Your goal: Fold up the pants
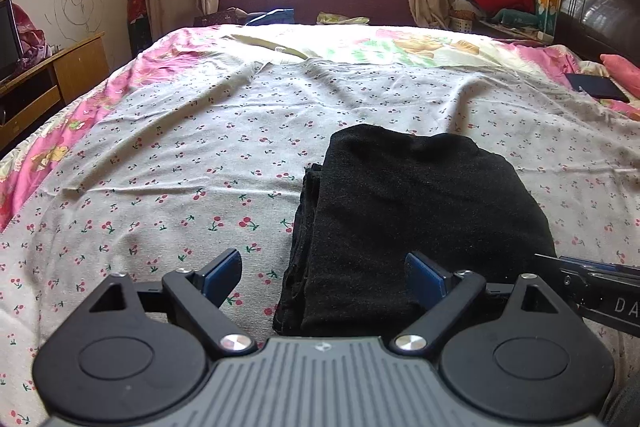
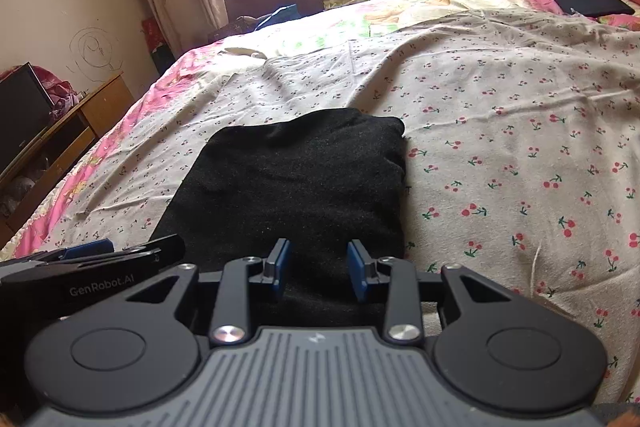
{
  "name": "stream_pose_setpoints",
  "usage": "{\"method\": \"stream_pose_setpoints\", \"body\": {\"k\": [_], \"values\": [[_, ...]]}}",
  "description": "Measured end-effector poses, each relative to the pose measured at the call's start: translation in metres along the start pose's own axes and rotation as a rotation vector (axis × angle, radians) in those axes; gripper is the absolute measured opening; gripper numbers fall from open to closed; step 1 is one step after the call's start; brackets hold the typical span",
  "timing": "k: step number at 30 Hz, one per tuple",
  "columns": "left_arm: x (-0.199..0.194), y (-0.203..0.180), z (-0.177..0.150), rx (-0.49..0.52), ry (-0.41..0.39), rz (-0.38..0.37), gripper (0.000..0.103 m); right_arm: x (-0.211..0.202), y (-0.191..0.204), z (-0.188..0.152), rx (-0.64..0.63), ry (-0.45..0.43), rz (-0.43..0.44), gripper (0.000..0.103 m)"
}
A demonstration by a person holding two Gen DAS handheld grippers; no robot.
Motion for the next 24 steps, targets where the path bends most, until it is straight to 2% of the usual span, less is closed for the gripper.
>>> {"method": "stream_pose_setpoints", "body": {"k": [8, 12, 20, 24], "values": [[-0.011, -0.011, -0.001, 0.067, -0.057, 0.043, 0.103, 0.003, 0.000, -0.002, 0.006, -0.006, 0.017, 0.034], [-0.013, -0.004, 0.002, -0.013, -0.016, -0.011, 0.103, 0.000, 0.001, -0.002, 0.000, -0.013, 0.011, 0.034], [-0.009, 0.004, 0.003, -0.073, 0.019, -0.021, 0.103, -0.005, 0.005, -0.004, 0.011, -0.012, 0.008, 0.034], [-0.007, 0.003, 0.002, -0.071, 0.028, -0.017, 0.103, -0.006, 0.004, -0.005, 0.018, -0.012, 0.006, 0.034]]}}
Point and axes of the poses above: each gripper's, at about its wrist camera, not at the fingertips, and x roughly the way its jaws point, y to its left, z to its top, the point moved 1 cm from there along x, roughly the way its jaws point, and after that the axes turned 15 degrees about -x, right-handed, at the moved point
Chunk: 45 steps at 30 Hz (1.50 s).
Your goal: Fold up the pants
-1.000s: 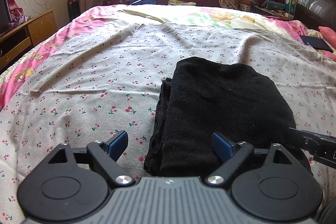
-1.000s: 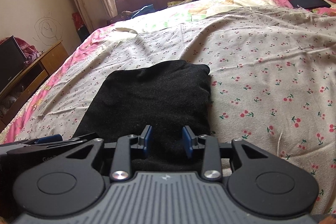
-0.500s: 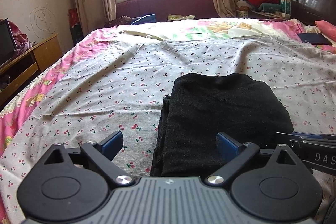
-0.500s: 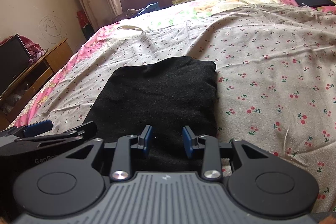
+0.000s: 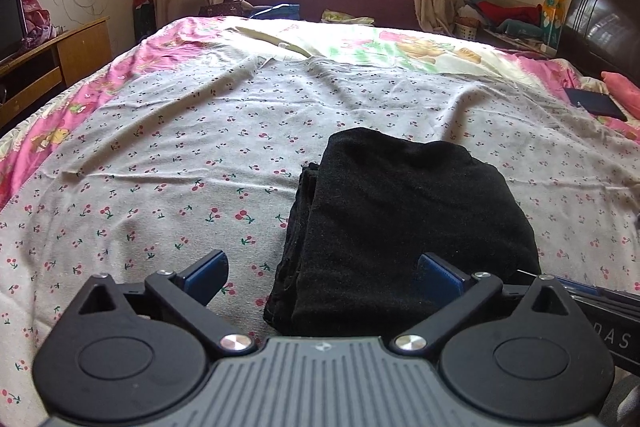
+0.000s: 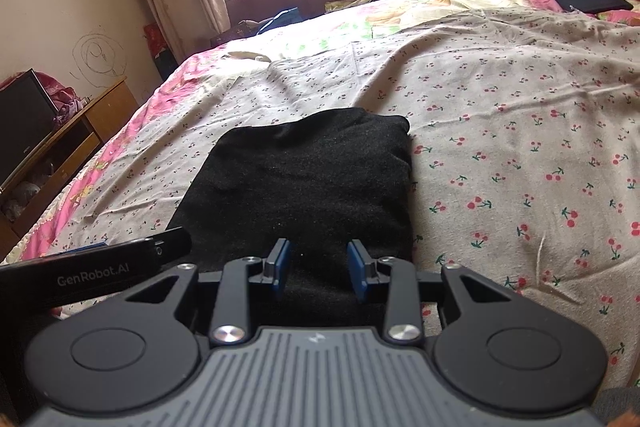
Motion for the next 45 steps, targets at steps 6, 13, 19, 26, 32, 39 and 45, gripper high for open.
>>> {"method": "stream_pose_setpoints", "body": {"k": [6, 13, 19, 26, 32, 39, 45], "values": [[0.003, -0.006, -0.005, 0.040, 0.008, 0.018, 0.103, 0.004, -0.001, -0.001, 0.009, 0.011, 0.008, 0.034], [0.008, -0.013, -0.007, 0.027, 0.044, 0.036, 0.103, 0.007, -0.005, -0.001, 0.016, 0.013, 0.012, 0.034], [0.010, -0.022, -0.015, 0.033, 0.047, 0.041, 0.103, 0.005, -0.015, -0.002, 0.057, 0.011, -0.008, 0.034], [0.013, -0.015, -0.014, 0.001, 0.060, 0.040, 0.103, 0.006, -0.013, -0.002, 0.043, 0.019, -0.010, 0.034], [0.014, -0.015, -0.015, 0.008, 0.062, 0.033, 0.103, 0.007, -0.013, -0.003, 0.040, 0.024, -0.011, 0.035], [0.013, -0.018, -0.016, 0.026, 0.053, 0.036, 0.103, 0.009, -0.011, -0.003, 0.012, 0.029, -0.020, 0.035], [0.013, -0.018, -0.015, 0.030, 0.049, 0.037, 0.103, 0.009, -0.011, -0.002, 0.008, 0.031, -0.019, 0.035]]}}
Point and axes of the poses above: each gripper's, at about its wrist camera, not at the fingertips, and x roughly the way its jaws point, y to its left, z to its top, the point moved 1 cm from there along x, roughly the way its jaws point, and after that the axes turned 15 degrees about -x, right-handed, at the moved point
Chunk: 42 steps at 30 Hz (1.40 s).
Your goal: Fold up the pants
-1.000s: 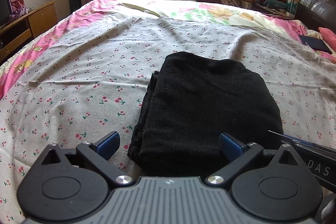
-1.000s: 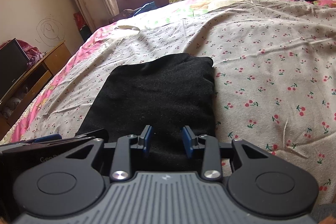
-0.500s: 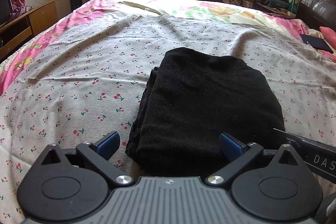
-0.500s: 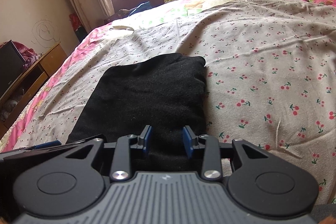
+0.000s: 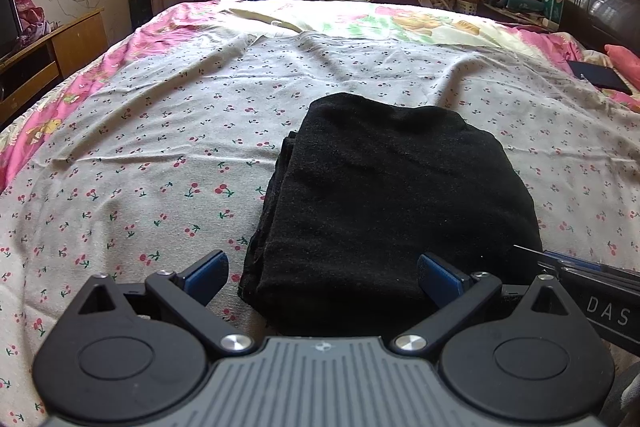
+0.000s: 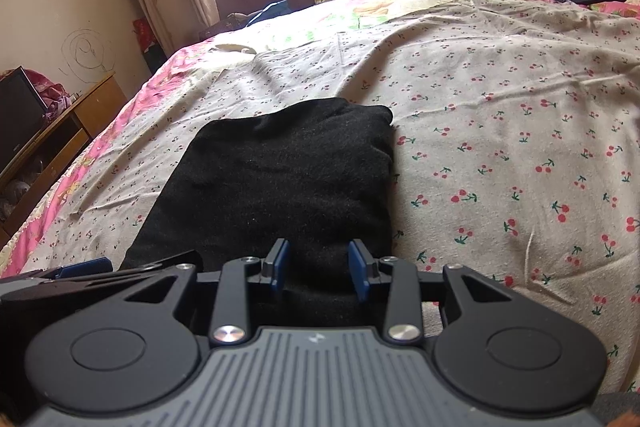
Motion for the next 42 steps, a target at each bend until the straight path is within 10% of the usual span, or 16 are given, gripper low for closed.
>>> {"method": "stream_pose_setpoints", "body": {"k": [42], "values": [[-0.0077, 0.0003, -0.0009, 0.008, -0.028, 0.007, 0.103, -0.0001, 0.0034, 0.0001, -0.032, 0.008, -0.005, 0.036]]}}
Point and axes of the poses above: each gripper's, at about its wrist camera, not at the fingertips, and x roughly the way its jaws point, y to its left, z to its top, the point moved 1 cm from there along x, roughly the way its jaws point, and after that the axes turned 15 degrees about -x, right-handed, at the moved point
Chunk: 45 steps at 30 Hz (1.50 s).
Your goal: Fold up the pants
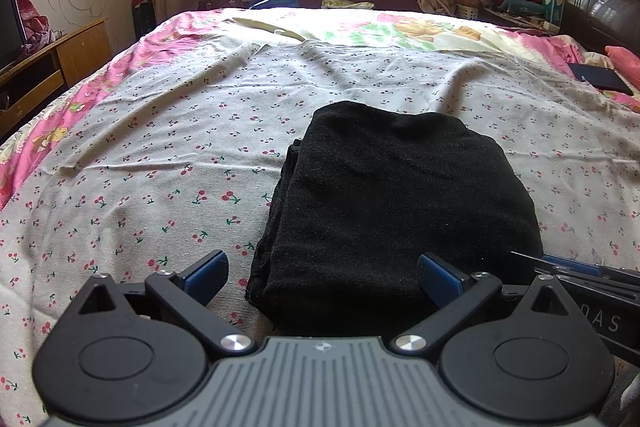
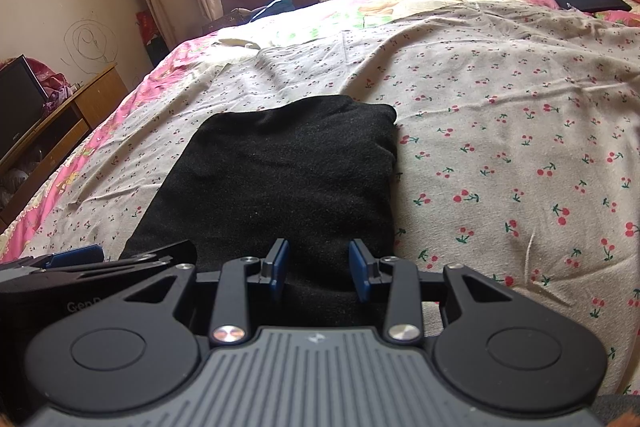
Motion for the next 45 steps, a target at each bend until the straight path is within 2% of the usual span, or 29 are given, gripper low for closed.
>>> {"method": "stream_pose_setpoints", "body": {"k": [42, 45], "values": [[-0.0031, 0.0003, -0.0008, 0.003, -0.003, 0.008, 0.103, 0.0006, 0.0016, -0.0005, -0.004, 0.003, 0.003, 0.036], [-0.0093, 0.0006, -0.0017, 0.009, -0.020, 0.011, 0.103, -0.0010, 0.0013, -0.0020, 0.008, 0.006, 0.009, 0.036]]}}
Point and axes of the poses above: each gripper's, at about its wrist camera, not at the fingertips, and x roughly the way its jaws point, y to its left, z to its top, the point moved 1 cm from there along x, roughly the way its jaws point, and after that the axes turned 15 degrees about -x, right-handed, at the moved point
